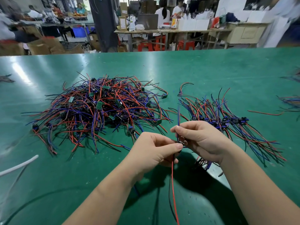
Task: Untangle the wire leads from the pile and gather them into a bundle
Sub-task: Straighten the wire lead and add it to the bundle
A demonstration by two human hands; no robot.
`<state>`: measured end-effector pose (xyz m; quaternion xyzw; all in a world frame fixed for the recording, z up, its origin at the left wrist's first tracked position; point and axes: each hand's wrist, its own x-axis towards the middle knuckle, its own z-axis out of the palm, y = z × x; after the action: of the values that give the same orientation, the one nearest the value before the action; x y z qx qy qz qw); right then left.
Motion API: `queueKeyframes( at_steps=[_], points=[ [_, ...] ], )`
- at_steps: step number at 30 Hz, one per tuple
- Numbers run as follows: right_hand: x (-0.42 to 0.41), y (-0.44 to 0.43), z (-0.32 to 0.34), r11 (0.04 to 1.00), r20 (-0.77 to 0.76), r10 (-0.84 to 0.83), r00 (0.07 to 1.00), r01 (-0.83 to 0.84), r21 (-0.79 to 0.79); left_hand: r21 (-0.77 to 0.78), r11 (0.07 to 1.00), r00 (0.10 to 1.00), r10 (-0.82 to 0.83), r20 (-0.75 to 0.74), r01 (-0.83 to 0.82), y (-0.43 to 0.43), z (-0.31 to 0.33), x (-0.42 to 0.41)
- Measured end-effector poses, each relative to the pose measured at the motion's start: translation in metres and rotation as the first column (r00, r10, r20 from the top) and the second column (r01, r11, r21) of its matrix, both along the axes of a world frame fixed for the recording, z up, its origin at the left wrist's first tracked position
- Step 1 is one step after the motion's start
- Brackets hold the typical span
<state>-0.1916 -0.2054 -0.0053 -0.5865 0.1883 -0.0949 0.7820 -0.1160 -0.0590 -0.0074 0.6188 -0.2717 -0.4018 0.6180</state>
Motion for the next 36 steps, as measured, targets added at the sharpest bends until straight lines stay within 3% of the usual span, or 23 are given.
queueKeyframes(
  at_steps=[3, 8, 12, 15, 17, 20, 23, 25, 28, 30, 33, 36],
  points=[
    [-0.002, -0.010, 0.006, 0.988, 0.017, -0.156, 0.988, 0.156, 0.021, 0.048, 0.996, 0.997, -0.077, 0.010, 0.077, 0.004, 0.004, 0.004],
    [-0.007, -0.030, 0.012, 0.888, 0.011, -0.453, 0.891, 0.450, 0.096, 0.153, 0.948, 0.958, -0.285, 0.010, 0.280, 0.007, 0.004, 0.000],
    [-0.004, -0.029, 0.006, 0.839, 0.018, -0.544, 0.839, 0.544, 0.034, 0.208, 0.900, 0.916, -0.399, 0.035, 0.384, 0.009, 0.005, 0.000],
    [-0.004, -0.033, 0.008, 0.830, 0.008, -0.553, 0.833, 0.550, 0.094, 0.223, 0.839, 0.850, -0.522, 0.070, 0.497, 0.013, 0.004, 0.002],
    [-0.004, -0.037, 0.009, 0.837, -0.024, -0.526, 0.850, 0.522, 0.162, 0.133, 0.846, 0.848, -0.527, 0.061, 0.516, 0.012, 0.004, 0.001],
    [-0.001, -0.036, 0.004, 0.859, -0.062, -0.472, 0.879, 0.475, 0.190, -0.095, 0.920, 0.923, -0.385, -0.034, 0.380, 0.010, 0.005, 0.004],
    [0.001, -0.025, 0.000, 0.940, -0.057, -0.326, 0.944, 0.330, 0.089, -0.323, 0.943, 0.964, -0.158, -0.216, 0.082, 0.006, 0.007, 0.010],
    [0.001, -0.015, -0.001, 0.984, -0.041, -0.179, 0.983, 0.178, -0.011, -0.387, 0.911, 0.971, 0.050, -0.235, -0.141, 0.003, 0.006, 0.013],
    [0.001, -0.001, -0.001, 1.000, 0.035, 0.011, 0.999, -0.012, 0.022, -0.381, 0.860, 0.935, 0.354, -0.030, -0.338, -0.002, 0.001, 0.013],
    [0.003, 0.005, -0.001, 0.992, 0.123, 0.062, 0.990, -0.074, 0.098, -0.362, 0.856, 0.881, 0.446, 0.159, -0.369, -0.004, -0.004, 0.010],
    [0.006, 0.009, -0.003, 0.992, 0.159, -0.004, 0.987, -0.016, 0.124, -0.328, 0.895, 0.828, 0.417, 0.374, -0.302, -0.004, -0.013, 0.005],
    [0.007, 0.008, -0.002, 0.992, 0.143, -0.074, 0.987, 0.059, 0.112, -0.255, 0.959, 0.815, 0.242, 0.526, -0.120, -0.002, -0.015, 0.005]
  ],
)
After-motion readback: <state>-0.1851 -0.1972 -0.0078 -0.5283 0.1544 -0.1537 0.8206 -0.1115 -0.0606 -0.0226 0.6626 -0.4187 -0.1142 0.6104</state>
